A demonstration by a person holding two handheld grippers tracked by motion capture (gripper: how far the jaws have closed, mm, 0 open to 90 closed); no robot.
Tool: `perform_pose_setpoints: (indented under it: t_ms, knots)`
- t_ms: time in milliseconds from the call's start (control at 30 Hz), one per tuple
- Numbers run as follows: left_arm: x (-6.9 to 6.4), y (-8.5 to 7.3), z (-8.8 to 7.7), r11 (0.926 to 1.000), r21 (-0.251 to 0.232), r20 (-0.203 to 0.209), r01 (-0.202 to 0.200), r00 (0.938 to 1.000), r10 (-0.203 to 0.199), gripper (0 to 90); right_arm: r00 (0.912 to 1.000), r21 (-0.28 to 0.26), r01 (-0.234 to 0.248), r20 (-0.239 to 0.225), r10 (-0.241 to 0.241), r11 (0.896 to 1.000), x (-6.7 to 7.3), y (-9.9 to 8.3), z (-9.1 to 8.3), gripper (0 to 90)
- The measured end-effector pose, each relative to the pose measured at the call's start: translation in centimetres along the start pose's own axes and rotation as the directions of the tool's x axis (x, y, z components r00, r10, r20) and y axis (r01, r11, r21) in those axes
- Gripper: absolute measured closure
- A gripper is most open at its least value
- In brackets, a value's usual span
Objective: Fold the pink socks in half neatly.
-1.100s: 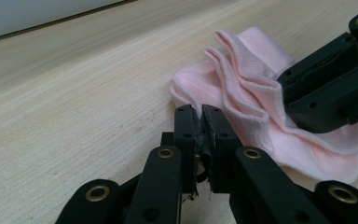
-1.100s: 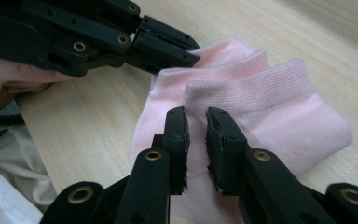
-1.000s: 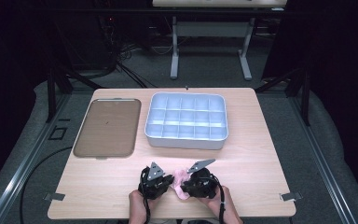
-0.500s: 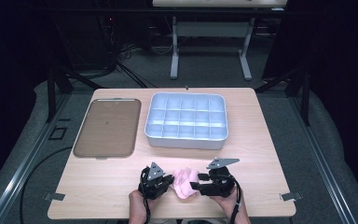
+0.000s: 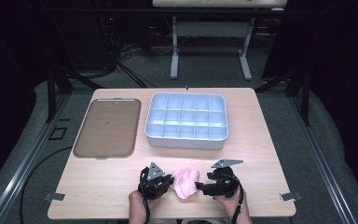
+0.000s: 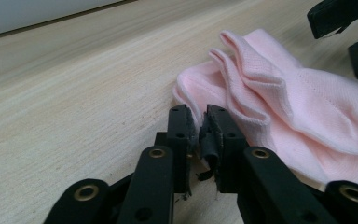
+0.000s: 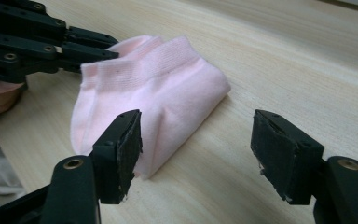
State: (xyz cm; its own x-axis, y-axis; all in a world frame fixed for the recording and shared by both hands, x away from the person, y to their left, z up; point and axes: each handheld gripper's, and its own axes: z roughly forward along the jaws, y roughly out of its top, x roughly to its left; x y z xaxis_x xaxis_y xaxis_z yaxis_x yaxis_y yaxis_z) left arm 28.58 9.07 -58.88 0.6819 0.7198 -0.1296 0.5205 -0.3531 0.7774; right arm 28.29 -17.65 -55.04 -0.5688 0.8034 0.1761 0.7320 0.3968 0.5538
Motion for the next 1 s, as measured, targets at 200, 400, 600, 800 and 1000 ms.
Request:
perform_pose_setpoints:
  t_ms: [200, 400, 600, 800, 1000]
  knots:
    - [0.8, -0.1, -0.8, 0.9973, -0.043, 0.010, 0.060, 0.9982, -0.060, 56.9, 0.9978, 0.086, 0.000, 0.066, -0.006, 0.996, 0.0, 0.1, 0.0, 33.2]
    - [2.1, -0.1, -2.8, 0.9802, -0.124, 0.065, 0.155, 0.9869, -0.147, 50.9, 0.9972, 0.107, 0.004, 0.073, -0.012, 0.994, 0.0, 0.1, 0.1, 34.0]
    - [0.8, 1.6, -4.3, 0.9877, -0.145, 0.098, 0.059, 0.9942, -0.045, 55.8, 0.9953, -0.103, -0.061, -0.080, 0.053, 0.993, 0.1, -0.4, 2.0, 36.2]
    - [-1.6, 3.1, -2.7, 0.9943, -0.080, 0.120, -0.071, 0.9896, 0.080, 61.5, 0.9986, -0.099, -0.036, -0.043, 0.032, 0.994, 0.4, -0.6, 2.3, 38.4]
    - [-2.5, 3.6, -0.7, 0.9905, 0.027, 0.070, -0.135, 0.9887, 0.132, 61.4, 0.9984, -0.100, -0.036, -0.048, 0.031, 0.994, 0.4, -0.6, 2.2, 38.1]
